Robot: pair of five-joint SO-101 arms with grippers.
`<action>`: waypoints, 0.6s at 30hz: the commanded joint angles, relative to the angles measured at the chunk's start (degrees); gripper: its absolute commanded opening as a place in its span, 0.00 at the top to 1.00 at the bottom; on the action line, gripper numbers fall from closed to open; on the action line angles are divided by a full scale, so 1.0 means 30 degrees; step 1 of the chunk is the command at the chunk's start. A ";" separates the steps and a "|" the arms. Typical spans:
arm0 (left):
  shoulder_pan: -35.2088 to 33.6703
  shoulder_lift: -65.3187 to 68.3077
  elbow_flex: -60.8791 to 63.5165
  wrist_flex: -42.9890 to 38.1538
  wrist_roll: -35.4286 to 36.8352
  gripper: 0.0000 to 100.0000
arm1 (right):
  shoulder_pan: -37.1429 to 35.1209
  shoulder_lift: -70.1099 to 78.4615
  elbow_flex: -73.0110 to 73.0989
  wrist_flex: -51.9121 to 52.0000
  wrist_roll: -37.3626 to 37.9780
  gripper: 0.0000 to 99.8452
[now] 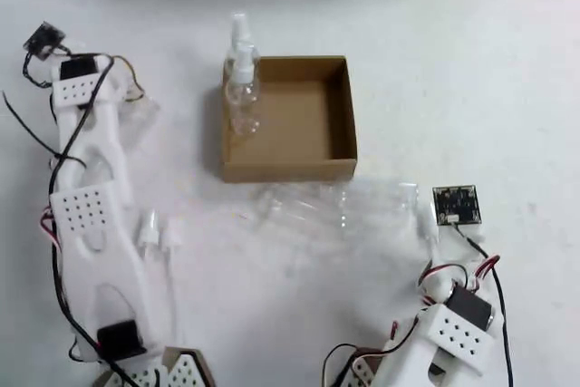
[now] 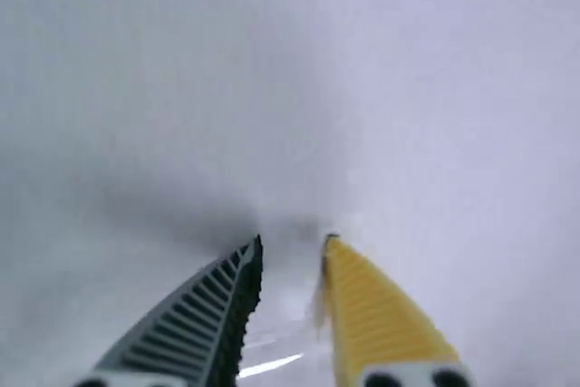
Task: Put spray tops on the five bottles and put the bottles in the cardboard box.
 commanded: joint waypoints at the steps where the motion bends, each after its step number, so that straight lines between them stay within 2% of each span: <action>1: 0.0835 0.0366 -0.3692 0.3077 -0.1289 0.98 | -0.0190 -0.0161 -0.0059 -0.0337 0.0205 0.99; 6: 0.1568 0.1304 -0.6916 0.7326 -0.3546 0.96 | -0.0190 -0.0161 -0.0059 -0.0337 0.0205 0.99; 9: 0.1890 0.1538 -0.8381 0.8821 -0.4630 0.97 | -0.0161 -0.0161 -0.0059 -0.0337 0.0205 0.99; 18: 0.1773 0.1363 -0.8147 0.8967 -0.5363 0.97 | -0.0103 -0.0161 -0.0059 -0.0337 0.0205 0.99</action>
